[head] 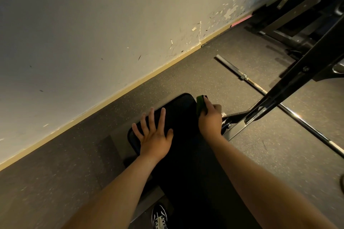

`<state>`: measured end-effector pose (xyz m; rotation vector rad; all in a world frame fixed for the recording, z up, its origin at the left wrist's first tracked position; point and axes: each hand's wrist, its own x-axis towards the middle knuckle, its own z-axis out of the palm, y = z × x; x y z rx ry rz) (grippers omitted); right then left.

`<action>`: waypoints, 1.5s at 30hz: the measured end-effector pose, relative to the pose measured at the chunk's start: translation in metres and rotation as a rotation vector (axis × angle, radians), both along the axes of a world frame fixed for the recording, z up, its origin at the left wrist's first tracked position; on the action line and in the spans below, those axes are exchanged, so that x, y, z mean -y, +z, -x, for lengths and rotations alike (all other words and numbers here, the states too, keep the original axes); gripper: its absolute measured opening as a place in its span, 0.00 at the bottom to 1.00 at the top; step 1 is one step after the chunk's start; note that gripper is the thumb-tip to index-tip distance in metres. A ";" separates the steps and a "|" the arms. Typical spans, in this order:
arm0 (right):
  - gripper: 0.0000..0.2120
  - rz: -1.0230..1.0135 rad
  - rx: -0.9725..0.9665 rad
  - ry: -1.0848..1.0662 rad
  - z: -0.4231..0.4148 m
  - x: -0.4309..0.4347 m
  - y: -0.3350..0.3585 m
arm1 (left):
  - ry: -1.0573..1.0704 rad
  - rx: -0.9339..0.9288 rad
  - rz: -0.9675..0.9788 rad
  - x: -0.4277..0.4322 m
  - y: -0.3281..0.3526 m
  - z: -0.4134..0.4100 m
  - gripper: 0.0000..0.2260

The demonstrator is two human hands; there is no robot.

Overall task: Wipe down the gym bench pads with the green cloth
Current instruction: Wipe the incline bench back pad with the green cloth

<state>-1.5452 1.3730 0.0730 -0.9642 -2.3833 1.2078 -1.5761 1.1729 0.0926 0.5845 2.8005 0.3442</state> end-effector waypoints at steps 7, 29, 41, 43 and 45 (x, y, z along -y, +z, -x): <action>0.26 0.019 -0.072 0.066 -0.018 0.069 -0.001 | 0.012 -0.007 0.011 -0.002 0.000 -0.001 0.34; 0.27 -0.006 -0.028 0.072 -0.025 0.064 -0.002 | 0.005 -0.019 -0.008 0.000 -0.003 0.000 0.38; 0.24 -0.097 -0.113 0.116 0.005 0.031 0.020 | -0.034 0.071 -0.106 0.009 0.003 0.002 0.39; 0.24 -0.024 -0.048 0.083 0.020 0.025 0.026 | -0.050 0.096 -0.165 0.012 0.007 0.002 0.40; 0.25 -0.023 -0.012 0.103 0.024 0.035 0.030 | -0.036 0.044 -0.279 0.020 0.009 -0.001 0.39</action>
